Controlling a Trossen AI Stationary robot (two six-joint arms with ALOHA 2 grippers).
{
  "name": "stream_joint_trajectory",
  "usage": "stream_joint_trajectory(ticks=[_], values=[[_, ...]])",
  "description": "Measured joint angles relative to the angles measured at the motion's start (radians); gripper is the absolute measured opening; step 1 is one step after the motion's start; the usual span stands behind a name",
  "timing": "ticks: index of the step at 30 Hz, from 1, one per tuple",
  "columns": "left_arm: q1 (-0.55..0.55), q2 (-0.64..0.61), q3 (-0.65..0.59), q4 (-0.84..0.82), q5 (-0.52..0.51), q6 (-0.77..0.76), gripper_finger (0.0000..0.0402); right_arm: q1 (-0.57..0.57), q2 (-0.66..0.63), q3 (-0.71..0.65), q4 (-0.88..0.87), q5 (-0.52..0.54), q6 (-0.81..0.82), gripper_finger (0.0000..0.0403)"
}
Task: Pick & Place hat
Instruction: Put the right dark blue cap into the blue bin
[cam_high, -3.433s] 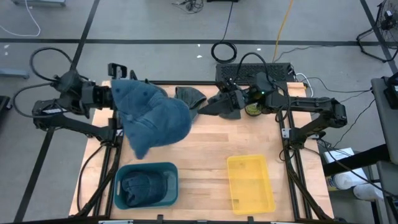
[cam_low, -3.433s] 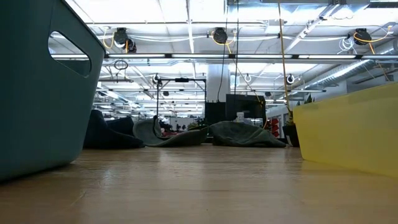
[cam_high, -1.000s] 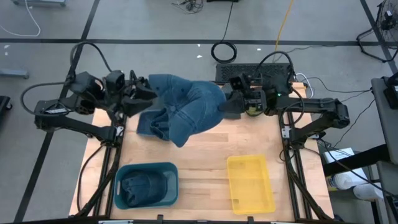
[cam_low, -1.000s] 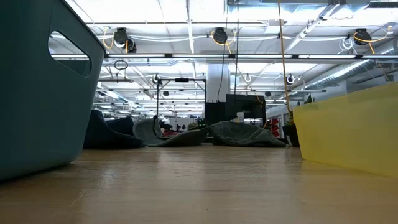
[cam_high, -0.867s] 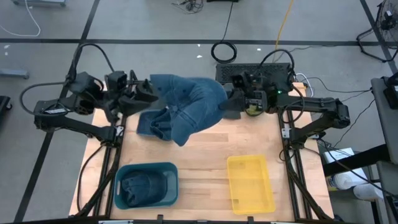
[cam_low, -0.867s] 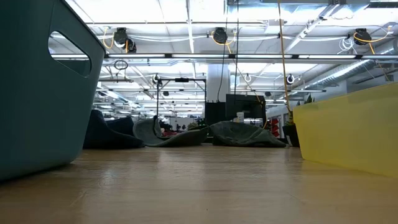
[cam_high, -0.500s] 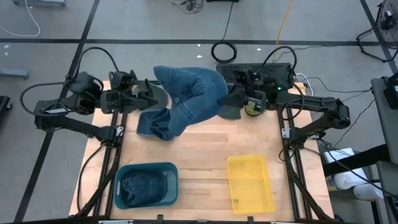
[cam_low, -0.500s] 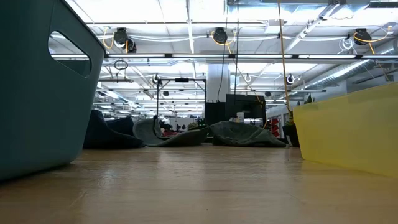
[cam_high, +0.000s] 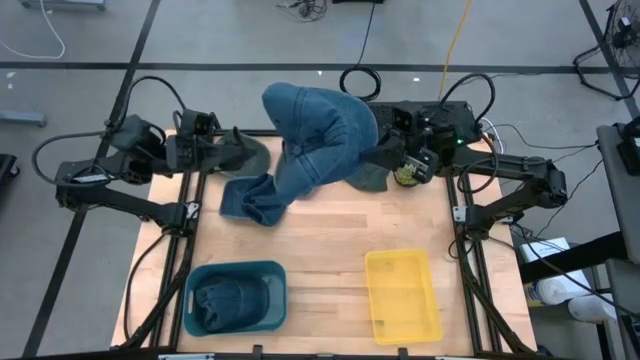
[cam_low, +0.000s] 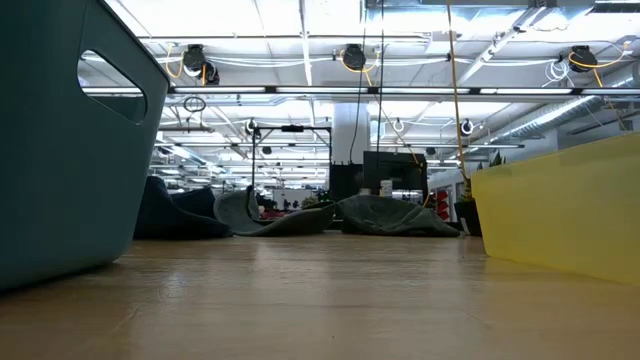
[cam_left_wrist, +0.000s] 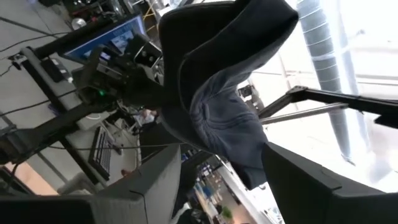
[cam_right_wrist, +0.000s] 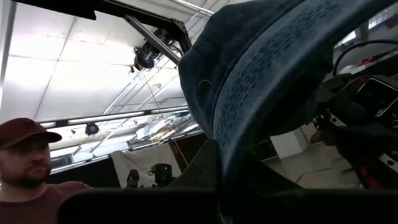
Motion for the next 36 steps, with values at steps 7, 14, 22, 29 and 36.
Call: stream_joint_trajectory(ticks=[7, 14, 22, 29, 36], values=[[0.000, 0.053, 0.001, 0.003, 0.000, 0.034, 0.0232, 0.000, 0.000, 0.000, 0.000, 0.001, -0.007, 0.0000], [0.000, 0.125, 0.001, 0.136, 0.023, 0.050, 0.0232, 0.010, 0.000, 0.000, -0.018, 0.000, -0.011, 0.0000], [0.000, 0.172, 0.001, 0.232, 0.031, 0.058, 0.0232, 0.029, 0.001, 0.000, -0.059, 0.002, -0.050, 0.0000], [0.000, 0.206, 0.000, 0.237, 0.036, 0.055, 0.0232, 0.047, 0.002, 0.000, -0.113, 0.003, -0.096, 0.0000], [-0.001, 0.228, 0.000, 0.274, 0.095, 0.029, 0.0232, 0.047, 0.002, 0.000, -0.154, 0.004, -0.120, 0.0000]])
